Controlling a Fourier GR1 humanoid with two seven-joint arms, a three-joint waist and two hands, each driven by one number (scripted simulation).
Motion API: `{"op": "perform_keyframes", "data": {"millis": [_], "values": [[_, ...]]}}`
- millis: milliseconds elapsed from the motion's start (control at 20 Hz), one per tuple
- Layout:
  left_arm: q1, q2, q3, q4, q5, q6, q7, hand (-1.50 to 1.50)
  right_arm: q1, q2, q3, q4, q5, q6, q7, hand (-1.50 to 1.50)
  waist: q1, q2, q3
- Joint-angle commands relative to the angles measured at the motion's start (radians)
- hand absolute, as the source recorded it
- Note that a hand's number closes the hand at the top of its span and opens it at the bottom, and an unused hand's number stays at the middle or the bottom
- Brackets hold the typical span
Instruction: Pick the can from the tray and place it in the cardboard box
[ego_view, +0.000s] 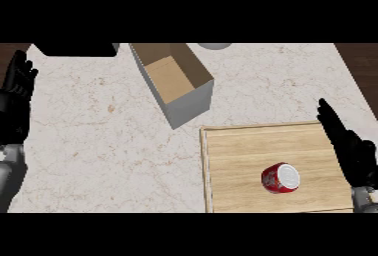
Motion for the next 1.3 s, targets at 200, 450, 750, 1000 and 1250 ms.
{"op": "perform_keyframes", "data": {"millis": [200,450,750,1000,1250], "values": [[0.148,-0.044,-0.095,0.028,-0.053,-0.028,-0.013,0.0,-0.119,0.153,-0.172,-0.161,0.104,-0.396,-0.056,-1.5,-0.01,-0.002,0.011],[0.21,-0.064,-0.135,0.037,-0.057,-0.037,0.007,0.0,0.015,0.172,-0.274,-0.067,0.305,-0.705,0.112,-1.5,-0.044,-0.003,0.008],[0.273,-0.096,-0.17,-0.052,-0.088,-0.021,0.005,0.0,0.241,0.343,-0.075,-0.287,0.611,-0.877,0.125,-1.5,-0.009,0.003,0.01],[0.269,-0.064,-0.15,-0.061,-0.07,-0.047,0.027,0.0,0.373,0.182,-0.08,-0.323,0.765,-0.57,0.386,-1.5,-0.01,0.005,0.005],[0.297,-0.072,-0.17,-0.053,-0.073,-0.069,-0.006,0.0,0.433,0.099,-0.011,-0.436,0.808,-0.278,0.62,-1.5,0.011,0.011,0.002]]}}
